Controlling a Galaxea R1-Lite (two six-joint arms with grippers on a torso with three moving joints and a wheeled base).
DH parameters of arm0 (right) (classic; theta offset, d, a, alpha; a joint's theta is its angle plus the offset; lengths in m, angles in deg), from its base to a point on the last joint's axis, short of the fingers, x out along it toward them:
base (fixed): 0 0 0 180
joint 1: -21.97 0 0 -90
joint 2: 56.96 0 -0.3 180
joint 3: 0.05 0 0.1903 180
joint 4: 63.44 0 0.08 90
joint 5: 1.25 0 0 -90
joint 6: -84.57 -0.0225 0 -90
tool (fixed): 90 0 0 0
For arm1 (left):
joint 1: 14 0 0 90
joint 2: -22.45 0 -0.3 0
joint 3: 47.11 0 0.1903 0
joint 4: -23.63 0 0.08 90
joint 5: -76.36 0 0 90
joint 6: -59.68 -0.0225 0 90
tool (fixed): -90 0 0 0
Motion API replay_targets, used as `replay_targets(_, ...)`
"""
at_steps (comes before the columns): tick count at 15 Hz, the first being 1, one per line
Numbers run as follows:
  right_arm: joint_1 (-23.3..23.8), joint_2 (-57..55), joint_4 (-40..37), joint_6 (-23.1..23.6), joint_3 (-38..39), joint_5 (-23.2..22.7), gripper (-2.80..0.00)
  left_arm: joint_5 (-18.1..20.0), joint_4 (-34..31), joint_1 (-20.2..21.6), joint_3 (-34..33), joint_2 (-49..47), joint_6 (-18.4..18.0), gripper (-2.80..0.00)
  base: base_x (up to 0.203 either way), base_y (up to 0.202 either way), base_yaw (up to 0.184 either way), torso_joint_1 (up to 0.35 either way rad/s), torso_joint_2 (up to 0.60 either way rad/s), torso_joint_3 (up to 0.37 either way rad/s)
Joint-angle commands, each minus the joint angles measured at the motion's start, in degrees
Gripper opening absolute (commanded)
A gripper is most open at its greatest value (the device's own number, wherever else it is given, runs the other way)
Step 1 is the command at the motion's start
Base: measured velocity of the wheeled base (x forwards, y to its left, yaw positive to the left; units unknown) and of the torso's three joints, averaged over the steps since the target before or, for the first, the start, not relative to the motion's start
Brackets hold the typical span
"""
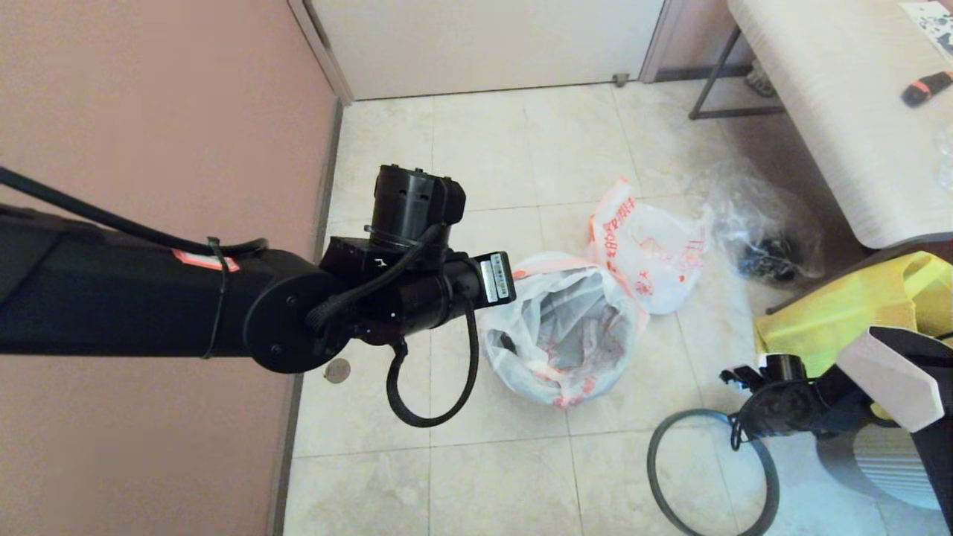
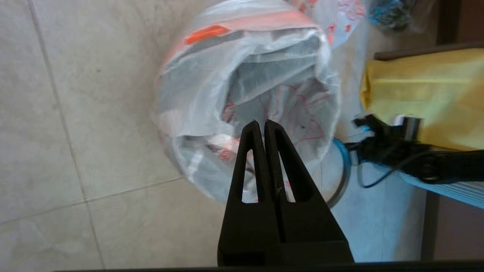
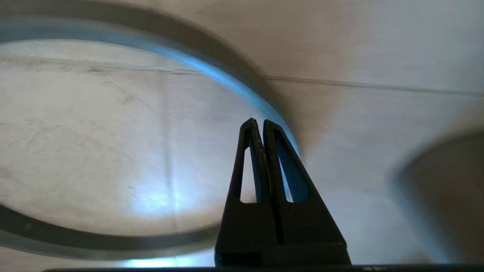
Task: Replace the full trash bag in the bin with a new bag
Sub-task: Place the trash can ring on the trash can
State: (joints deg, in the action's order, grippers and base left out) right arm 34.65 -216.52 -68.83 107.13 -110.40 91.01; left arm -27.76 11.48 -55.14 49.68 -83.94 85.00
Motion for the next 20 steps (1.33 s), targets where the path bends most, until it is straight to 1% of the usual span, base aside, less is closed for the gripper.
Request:
replay_targets(1,-0.02,-2.54,2.57,0.16,0.01,-0.96,0.00,-0.11,0.03,0.01,0.23,-0.48,0.17,-2.80,0.000,0.000,0.000,0.000,0.00,0.000)
replay_targets(2,-0.02,-2.51,4.70,0.24,0.99,-1.06,0.00,-0.11,0.03,0.01,0.23,-0.50,0.17,-2.80,0.000,0.000,0.000,0.000,0.00,0.000)
replay_targets(5,0.07,-3.42,5.62,0.58,1.32,-1.12,0.00,-0.20,0.03,-0.59,0.23,-1.27,0.24,-2.80,0.000,0.000,0.000,0.000,0.00,0.000)
replay_targets(8,0.07,-7.24,5.91,0.67,-3.17,-1.04,0.00,-0.29,0.12,-0.52,0.32,-1.34,0.26,-2.80,0.000,0.000,0.000,0.000,0.00,0.000)
replay_targets(9,0.14,-7.83,5.85,0.82,-4.39,-1.03,-2.80,-0.29,0.12,-0.52,0.32,-1.28,0.26,-2.80,0.000,0.000,0.000,0.000,0.00,0.000)
replay_targets(14,0.22,-5.15,5.54,1.04,-2.67,-0.94,-2.80,-0.39,0.16,-0.52,0.37,-0.47,0.34,-2.80,0.000,0.000,0.000,0.000,0.00,0.000)
replay_targets(18,1.07,5.03,5.50,0.58,6.18,-0.93,-2.80,-0.37,-0.15,-1.25,0.03,3.55,0.30,-2.80,0.000,0.000,0.000,0.000,0.00,0.000)
replay_targets(20,1.86,13.63,5.45,0.45,11.94,-0.94,-2.80,-0.37,-1.30,-1.39,0.05,6.19,0.26,-2.80,0.000,0.000,0.000,0.000,0.00,0.000)
